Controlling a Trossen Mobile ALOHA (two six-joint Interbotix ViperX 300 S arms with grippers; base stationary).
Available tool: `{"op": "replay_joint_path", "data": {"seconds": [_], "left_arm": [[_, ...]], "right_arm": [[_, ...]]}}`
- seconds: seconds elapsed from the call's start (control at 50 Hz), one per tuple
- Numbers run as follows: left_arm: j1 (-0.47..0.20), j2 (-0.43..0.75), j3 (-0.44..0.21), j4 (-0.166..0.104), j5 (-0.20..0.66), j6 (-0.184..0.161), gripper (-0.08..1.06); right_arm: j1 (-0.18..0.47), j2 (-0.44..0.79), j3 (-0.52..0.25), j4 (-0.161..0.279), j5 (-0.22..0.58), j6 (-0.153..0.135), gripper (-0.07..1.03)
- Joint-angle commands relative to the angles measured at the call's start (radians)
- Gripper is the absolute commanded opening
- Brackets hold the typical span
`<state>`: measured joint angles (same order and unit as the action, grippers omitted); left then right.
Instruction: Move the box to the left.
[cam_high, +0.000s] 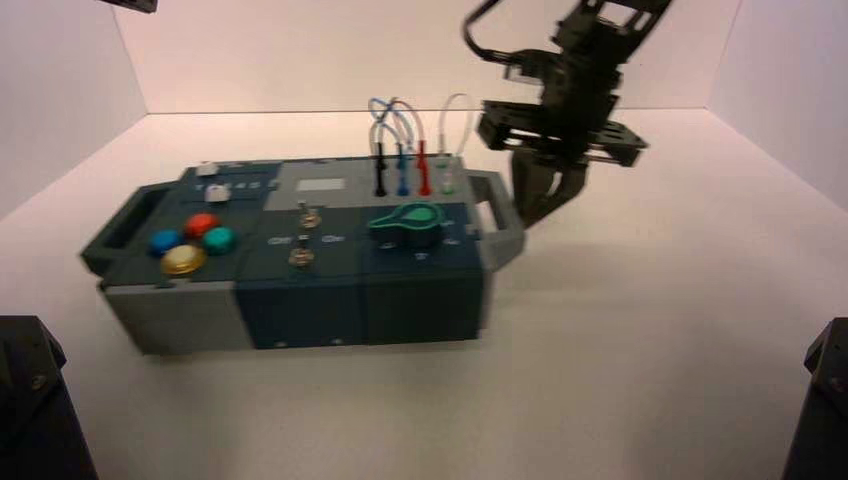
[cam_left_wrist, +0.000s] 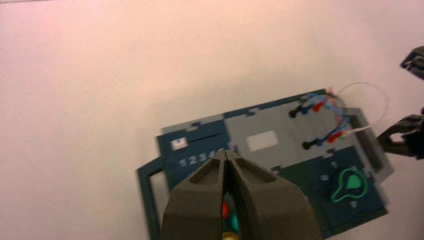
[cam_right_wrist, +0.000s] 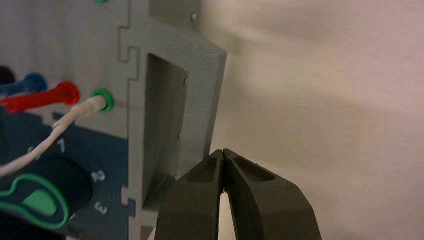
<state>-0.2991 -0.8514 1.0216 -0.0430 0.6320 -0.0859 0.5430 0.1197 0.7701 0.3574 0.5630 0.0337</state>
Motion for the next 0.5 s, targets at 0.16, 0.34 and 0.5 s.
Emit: {"op": "replay_joint_path", "data": {"seconds": [0.16, 0.34, 0.5], "left_arm": [[-0.002, -0.002, -0.009, -0.002, -0.008, -0.002, -0.03], [-0.002, -0.002, -0.009, -0.003, -0.008, -0.002, -0.03], [-0.002, -0.002, -0.008, -0.003, -0.008, -0.002, -0.03]], "right_arm": [[0.123, 0.002, -0.109, 0.058, 0.031, 0.006, -0.02], [0.187, 0.017, -0.158, 0.081, 0.051, 0.009, -0.02], [0.206, 0.025, -0.16, 0.078, 0.051, 0.008, -0.02]]}}
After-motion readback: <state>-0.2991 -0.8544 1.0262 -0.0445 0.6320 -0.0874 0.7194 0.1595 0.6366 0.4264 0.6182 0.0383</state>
